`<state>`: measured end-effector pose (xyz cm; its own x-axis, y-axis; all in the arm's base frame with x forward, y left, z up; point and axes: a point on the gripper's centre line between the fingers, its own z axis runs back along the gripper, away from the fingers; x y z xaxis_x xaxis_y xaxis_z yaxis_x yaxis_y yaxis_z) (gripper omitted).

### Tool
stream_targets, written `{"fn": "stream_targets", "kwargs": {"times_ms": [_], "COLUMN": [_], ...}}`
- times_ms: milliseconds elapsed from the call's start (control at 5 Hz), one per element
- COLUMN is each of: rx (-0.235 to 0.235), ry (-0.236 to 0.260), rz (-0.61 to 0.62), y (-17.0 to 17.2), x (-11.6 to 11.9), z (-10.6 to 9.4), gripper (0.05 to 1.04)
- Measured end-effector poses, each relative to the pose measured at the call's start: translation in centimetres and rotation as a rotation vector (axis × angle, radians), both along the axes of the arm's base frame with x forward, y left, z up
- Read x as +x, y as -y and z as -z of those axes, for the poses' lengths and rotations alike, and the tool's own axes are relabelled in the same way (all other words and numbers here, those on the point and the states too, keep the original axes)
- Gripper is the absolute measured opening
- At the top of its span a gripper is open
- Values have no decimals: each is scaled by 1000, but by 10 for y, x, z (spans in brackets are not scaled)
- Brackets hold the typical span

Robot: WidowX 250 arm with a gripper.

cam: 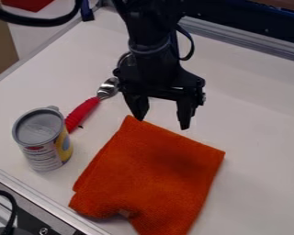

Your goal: Movió la olla plateada al lado izquierdo

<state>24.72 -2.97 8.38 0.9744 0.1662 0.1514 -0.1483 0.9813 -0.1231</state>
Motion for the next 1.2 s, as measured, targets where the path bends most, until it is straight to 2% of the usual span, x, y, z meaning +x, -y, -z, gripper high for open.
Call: {"fn": "stream_targets", "kwargs": {"times_ms": [200,400,600,800,1200], "rx": [0,-11,34,69,134], "ry": [-25,-21,3,26,92], "rz": [-9,-194,-288,-244,-296], "y": [-1,-17,-29,-30,-34], "x": [-3,24,48,79,134], "z": [6,7,7,11,21], "gripper": [999,999,999,999,999]}}
